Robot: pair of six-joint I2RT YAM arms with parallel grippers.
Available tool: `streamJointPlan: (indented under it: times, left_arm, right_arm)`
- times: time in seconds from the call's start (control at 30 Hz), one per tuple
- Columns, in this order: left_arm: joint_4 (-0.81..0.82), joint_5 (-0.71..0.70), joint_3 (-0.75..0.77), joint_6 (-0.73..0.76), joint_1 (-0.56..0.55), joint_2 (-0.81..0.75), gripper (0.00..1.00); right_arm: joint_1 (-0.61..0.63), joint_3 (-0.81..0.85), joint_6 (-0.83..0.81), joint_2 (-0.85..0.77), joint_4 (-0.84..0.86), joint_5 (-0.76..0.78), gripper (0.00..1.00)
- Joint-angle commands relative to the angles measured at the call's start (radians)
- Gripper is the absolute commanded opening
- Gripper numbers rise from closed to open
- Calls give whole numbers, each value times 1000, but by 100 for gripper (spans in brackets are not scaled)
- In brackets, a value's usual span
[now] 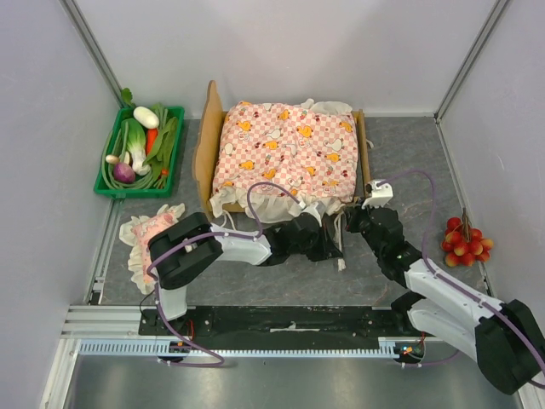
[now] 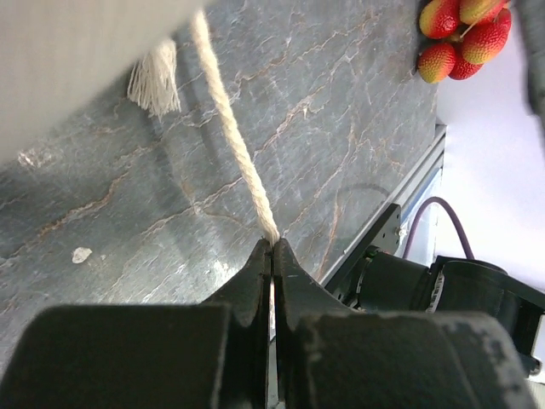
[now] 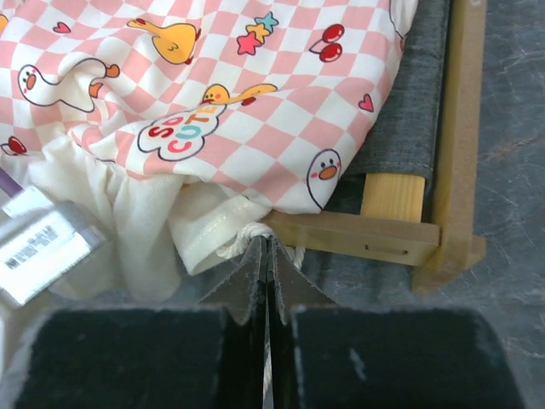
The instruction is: Set up the pet bed
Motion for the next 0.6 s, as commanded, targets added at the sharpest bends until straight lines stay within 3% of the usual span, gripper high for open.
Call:
streamJointPlan:
  times: [0.0, 0.27, 0.57]
  left_arm:
    - [-59, -62, 63, 137, -1, -78, 2]
    - [-191, -99, 138, 250, -7, -104, 2]
    - [-260, -136, 169, 308, -6, -127, 2]
  right_arm:
    - [-2, -1, 13, -70, -167, 37, 0]
    - [-2, -10, 79, -173, -397, 36, 0]
    - [-2, -52, 202, -287, -451, -30, 0]
